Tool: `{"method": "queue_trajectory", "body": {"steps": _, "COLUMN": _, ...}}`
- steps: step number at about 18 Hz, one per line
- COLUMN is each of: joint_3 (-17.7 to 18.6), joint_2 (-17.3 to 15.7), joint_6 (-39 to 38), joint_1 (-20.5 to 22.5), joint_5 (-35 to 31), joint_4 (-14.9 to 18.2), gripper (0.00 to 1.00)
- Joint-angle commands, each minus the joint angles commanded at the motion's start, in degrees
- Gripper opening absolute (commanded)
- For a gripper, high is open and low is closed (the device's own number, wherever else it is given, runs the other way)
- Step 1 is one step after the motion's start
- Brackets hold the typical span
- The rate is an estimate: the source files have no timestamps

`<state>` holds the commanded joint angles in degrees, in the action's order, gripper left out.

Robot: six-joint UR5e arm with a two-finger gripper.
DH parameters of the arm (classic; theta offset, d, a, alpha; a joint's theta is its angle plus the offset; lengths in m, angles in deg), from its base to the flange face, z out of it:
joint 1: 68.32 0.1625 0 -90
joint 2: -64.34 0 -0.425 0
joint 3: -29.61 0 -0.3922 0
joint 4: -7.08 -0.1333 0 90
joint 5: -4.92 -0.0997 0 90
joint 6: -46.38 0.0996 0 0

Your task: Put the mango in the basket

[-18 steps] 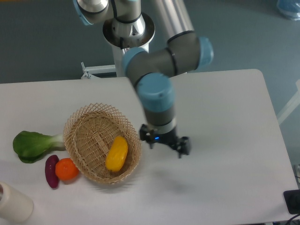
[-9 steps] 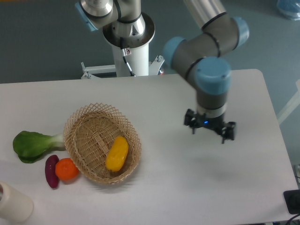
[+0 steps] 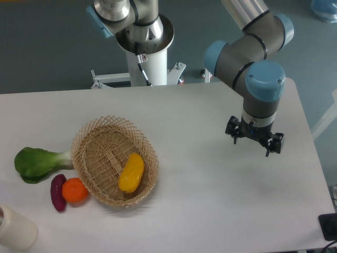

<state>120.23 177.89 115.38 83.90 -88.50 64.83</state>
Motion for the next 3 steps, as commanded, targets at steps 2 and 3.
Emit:
{"method": "queue_trajectory", "body": {"steps": 2, "joint_3": 0.0, "joint_2": 0.0, "joint_6": 0.0, "joint_1": 0.0, "joint_5": -0.1, "joint_4": 0.0, "gripper": 1.0}}
{"method": "queue_trajectory", "body": {"steps": 3, "joint_3": 0.1, "joint_2": 0.0, "joint_6": 0.0, "joint_1": 0.0, "joint_5": -0.1, "joint_4": 0.0, "gripper": 1.0}}
